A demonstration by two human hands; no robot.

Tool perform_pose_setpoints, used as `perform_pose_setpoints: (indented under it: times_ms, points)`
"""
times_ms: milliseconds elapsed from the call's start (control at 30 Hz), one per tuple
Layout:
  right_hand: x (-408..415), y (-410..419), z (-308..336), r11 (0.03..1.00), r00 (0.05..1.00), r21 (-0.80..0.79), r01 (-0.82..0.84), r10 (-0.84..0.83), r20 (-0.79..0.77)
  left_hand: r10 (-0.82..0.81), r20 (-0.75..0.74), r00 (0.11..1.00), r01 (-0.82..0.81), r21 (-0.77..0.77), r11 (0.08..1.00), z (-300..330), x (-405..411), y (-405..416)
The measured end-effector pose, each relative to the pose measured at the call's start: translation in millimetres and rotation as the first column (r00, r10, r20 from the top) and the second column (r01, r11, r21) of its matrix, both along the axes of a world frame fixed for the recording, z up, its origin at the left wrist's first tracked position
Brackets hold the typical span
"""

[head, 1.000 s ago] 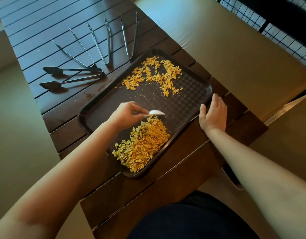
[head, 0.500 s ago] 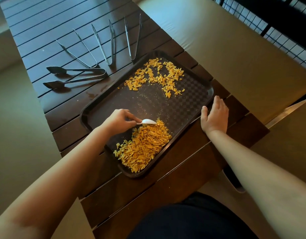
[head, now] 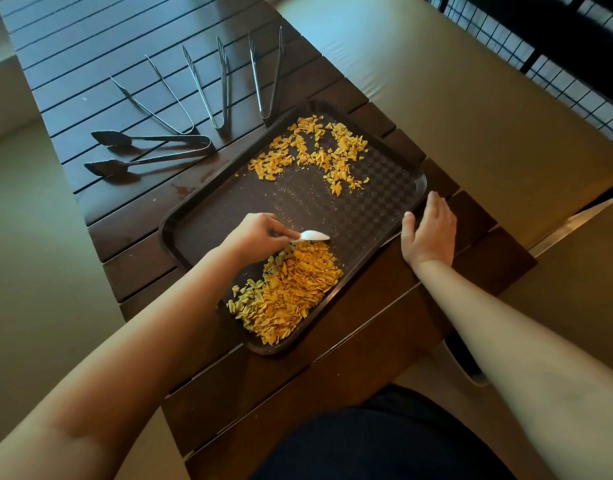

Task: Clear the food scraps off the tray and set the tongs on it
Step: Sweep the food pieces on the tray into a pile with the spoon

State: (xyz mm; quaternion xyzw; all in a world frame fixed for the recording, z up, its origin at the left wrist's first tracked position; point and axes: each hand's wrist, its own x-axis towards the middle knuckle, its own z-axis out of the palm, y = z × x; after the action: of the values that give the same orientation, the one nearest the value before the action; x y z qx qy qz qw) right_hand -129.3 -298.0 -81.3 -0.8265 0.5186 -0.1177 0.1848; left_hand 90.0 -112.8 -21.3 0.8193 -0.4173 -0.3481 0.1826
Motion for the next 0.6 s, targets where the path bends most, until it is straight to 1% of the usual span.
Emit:
perform_pose_setpoints:
  times_ms: [100, 167, 267, 333, 400, 433, 600]
  points:
    - [-0.3, 0.1, 0.1, 1.0, 1.0, 0.014, 0.001, -0.001, 0.007, -0.135, 0.066, 0.989, 0.133, 0.027, 0.991, 2.7, 2.0, 8.0]
    - [-0.8, -1.5, 0.1, 0.999, 1.0, 0.032, 0.005, -0.006, 0.029, -0.148, 0.083, 0.985, 0.15, -0.012, 0.989, 6.3, 1.8, 9.0]
    - [0.6, -4.5, 2.8, 0.998, 0.998, 0.058, 0.025, -0.029, 0.061, -0.041, 0.071, 0.997, 0.05, -0.136, 0.989, 9.9, -1.6, 3.7]
    - [2.8, -6.3, 4.5, 0.999, 0.999, 0.042, 0.035, -0.036, 0.031, 0.066, 0.105, 0.992, -0.046, -0.188, 0.981, 9.6, -3.2, -3.4]
    - [4.7, -10.9, 6.0, 1.0, 0.999, 0.012, 0.023, -0.023, -0.032, 0.182, 0.127, 0.975, -0.156, -0.187, 0.97, 8.9, -2.5, -13.5]
    - [5.9, -14.2, 7.0, 1.0, 0.999, 0.008, 0.007, -0.007, -0.052, 0.215, 0.132, 0.968, -0.19, -0.177, 0.966, 8.3, -1.0, -18.8]
    - [0.8, -32.9, 4.9, 0.992, 0.991, 0.051, -0.116, 0.119, -0.055, 0.309, 0.133, 0.942, -0.287, -0.164, 0.944, 2.3, 11.1, -43.4]
